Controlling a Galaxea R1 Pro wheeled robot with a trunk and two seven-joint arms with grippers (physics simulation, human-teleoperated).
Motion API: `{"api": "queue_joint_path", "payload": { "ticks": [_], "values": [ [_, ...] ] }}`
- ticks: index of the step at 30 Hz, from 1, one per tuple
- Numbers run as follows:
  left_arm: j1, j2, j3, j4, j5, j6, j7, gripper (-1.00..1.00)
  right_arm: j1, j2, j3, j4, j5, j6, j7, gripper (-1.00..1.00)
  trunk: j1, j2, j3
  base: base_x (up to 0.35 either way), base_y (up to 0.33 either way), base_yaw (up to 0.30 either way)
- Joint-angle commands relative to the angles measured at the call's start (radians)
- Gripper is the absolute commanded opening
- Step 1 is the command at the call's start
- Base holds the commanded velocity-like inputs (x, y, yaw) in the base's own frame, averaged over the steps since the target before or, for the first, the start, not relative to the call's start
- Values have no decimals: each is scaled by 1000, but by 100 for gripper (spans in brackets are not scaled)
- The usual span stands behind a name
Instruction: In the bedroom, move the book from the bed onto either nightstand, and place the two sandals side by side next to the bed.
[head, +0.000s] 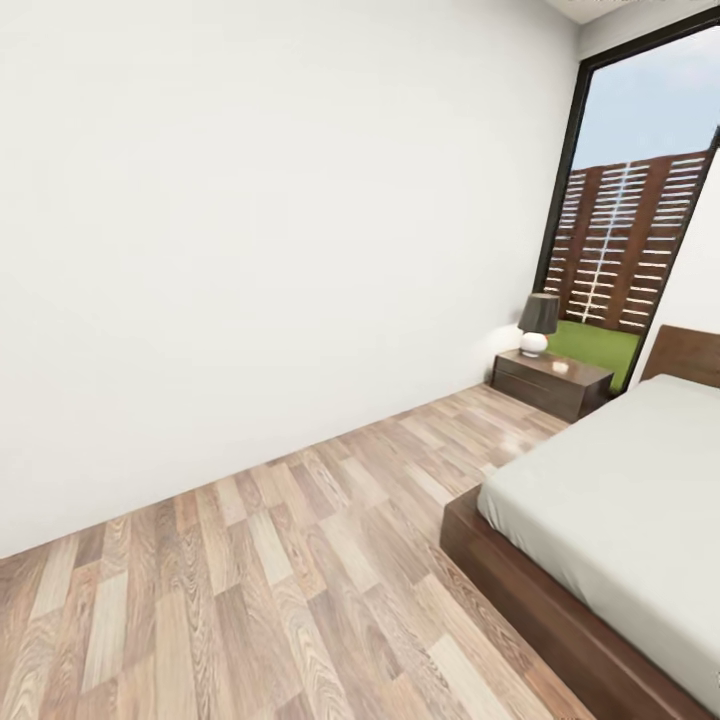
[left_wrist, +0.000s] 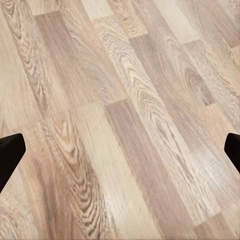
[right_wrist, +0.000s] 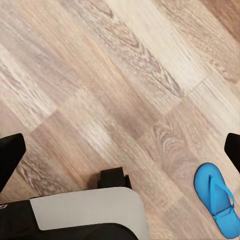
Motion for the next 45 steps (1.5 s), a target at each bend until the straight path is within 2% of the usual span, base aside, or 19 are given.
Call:
{"api": "queue_joint_path", "payload": {
  "ticks": [1, 45],
  "values": [
    [0, 0, 0, 0, 7, -3, 0, 100, 0, 0, -1, 0, 0, -1, -1, 100, 0, 0, -1, 69, 7, -156],
    [0, 0, 0, 0, 7, -3, 0, 100, 0, -1, -1, 0, -3, -1, -1, 100, 0, 0, -1, 4, 0, -223]
  ]
}}
